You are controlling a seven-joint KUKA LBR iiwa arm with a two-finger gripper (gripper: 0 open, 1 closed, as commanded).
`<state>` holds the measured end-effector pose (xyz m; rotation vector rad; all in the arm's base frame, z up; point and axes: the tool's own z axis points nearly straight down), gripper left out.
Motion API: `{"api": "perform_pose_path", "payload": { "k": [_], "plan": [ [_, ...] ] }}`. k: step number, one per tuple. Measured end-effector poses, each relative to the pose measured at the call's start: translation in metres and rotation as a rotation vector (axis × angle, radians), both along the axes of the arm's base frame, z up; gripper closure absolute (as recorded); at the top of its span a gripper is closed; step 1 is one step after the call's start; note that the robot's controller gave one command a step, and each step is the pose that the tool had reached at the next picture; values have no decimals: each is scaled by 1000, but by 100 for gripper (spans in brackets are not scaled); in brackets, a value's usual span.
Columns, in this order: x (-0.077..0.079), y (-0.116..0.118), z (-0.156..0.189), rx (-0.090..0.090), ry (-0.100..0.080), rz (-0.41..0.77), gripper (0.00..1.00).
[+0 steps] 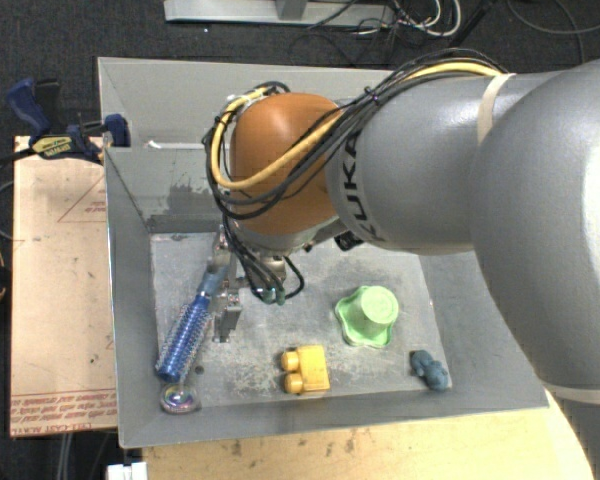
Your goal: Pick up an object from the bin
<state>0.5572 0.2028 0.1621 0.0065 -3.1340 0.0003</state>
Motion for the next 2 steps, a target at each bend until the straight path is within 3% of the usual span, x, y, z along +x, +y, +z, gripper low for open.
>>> {"api": "perform_pose_path", "payload": {
  "k": [1, 2],
  "plan": [
    [0, 46, -88, 2, -13, 447, 0],
    [3, 43, -86, -1, -17, 447, 100]
  ]
}}
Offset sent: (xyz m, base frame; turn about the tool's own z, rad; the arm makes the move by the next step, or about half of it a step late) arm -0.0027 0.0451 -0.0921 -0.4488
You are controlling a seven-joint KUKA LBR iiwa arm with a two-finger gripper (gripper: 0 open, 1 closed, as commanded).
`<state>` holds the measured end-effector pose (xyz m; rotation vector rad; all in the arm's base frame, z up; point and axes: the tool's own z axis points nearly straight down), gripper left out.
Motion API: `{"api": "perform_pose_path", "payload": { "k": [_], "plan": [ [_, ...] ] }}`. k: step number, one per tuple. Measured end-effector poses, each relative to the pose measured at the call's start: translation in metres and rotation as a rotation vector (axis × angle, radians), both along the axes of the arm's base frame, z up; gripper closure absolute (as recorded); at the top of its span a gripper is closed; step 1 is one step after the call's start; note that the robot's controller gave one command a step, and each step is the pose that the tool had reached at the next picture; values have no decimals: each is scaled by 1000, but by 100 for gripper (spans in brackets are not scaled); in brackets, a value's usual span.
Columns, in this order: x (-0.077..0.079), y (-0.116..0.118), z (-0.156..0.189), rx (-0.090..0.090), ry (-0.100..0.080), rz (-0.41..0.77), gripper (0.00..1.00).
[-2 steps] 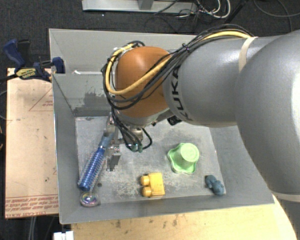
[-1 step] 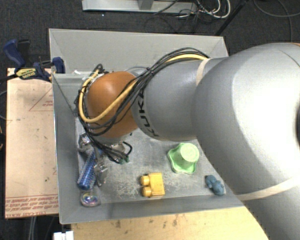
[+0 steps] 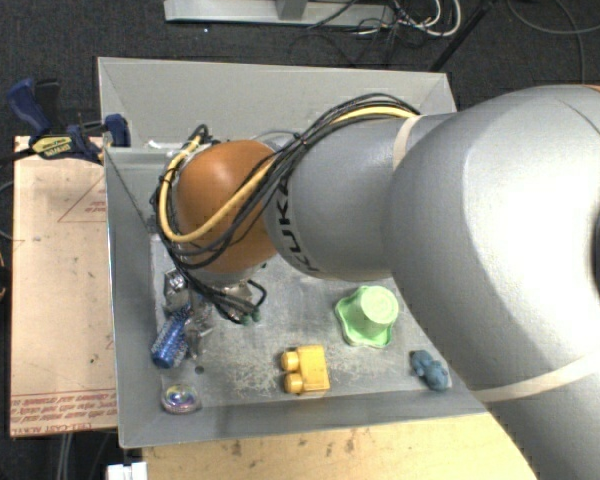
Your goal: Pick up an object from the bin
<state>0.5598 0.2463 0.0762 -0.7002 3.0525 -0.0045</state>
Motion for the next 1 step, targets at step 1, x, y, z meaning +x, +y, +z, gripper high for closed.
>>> {"api": "perform_pose_path", "payload": {
  "k": [1],
  "plan": [
    [1, -4, 180, 4, 1, 79, 100]
  ]
}}
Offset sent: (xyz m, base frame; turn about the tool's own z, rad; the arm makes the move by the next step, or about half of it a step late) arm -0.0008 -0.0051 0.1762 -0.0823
